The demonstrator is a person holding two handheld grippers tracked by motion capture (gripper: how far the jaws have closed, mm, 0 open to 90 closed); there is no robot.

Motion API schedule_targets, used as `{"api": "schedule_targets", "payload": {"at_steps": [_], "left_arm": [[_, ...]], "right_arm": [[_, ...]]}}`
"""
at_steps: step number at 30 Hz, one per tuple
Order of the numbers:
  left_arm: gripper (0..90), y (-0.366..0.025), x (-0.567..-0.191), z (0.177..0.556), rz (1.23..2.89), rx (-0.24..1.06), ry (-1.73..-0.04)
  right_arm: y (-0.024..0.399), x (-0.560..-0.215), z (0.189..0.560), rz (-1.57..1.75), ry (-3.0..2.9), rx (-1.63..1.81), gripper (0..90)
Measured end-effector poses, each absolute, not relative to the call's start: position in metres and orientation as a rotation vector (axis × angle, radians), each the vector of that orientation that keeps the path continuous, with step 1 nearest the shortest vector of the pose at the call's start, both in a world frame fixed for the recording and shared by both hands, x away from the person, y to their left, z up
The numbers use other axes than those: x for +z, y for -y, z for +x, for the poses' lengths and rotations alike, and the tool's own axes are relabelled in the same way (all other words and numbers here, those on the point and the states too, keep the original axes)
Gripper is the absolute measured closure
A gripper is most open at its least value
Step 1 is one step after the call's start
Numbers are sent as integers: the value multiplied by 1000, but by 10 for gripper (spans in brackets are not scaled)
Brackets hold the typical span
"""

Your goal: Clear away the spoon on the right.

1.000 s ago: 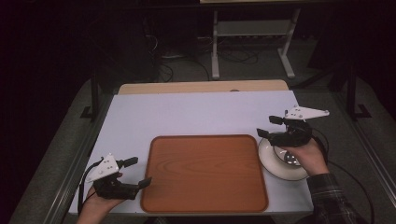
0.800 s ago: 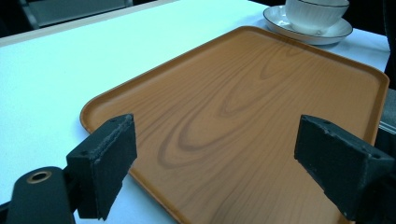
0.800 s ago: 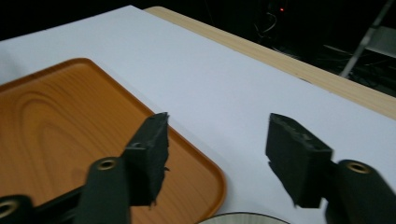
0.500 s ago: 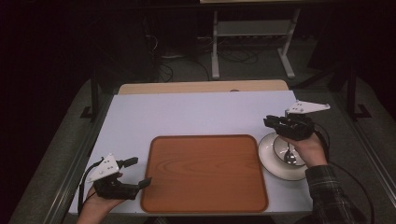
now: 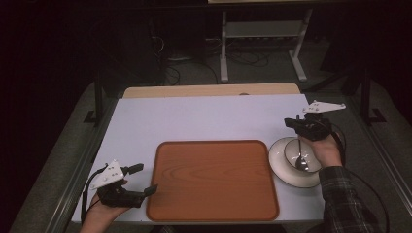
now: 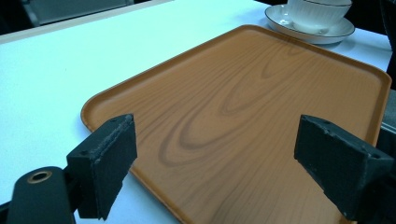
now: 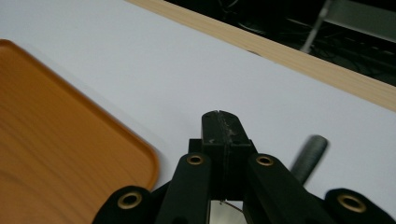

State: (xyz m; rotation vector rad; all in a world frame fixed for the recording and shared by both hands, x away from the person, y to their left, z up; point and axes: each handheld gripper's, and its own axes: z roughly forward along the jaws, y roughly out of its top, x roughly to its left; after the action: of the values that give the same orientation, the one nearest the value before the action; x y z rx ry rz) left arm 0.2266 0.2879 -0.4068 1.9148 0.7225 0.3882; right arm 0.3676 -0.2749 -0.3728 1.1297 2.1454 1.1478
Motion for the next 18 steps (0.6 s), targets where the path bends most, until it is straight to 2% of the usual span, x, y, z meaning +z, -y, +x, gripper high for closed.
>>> {"api": "schedule_targets", "payload": {"at_steps": [18], "left_arm": [[128,-288,-406,226,1917,390,-722]], "right_arm": [[299,-381,368,1250,-2067,1089,894]]}}
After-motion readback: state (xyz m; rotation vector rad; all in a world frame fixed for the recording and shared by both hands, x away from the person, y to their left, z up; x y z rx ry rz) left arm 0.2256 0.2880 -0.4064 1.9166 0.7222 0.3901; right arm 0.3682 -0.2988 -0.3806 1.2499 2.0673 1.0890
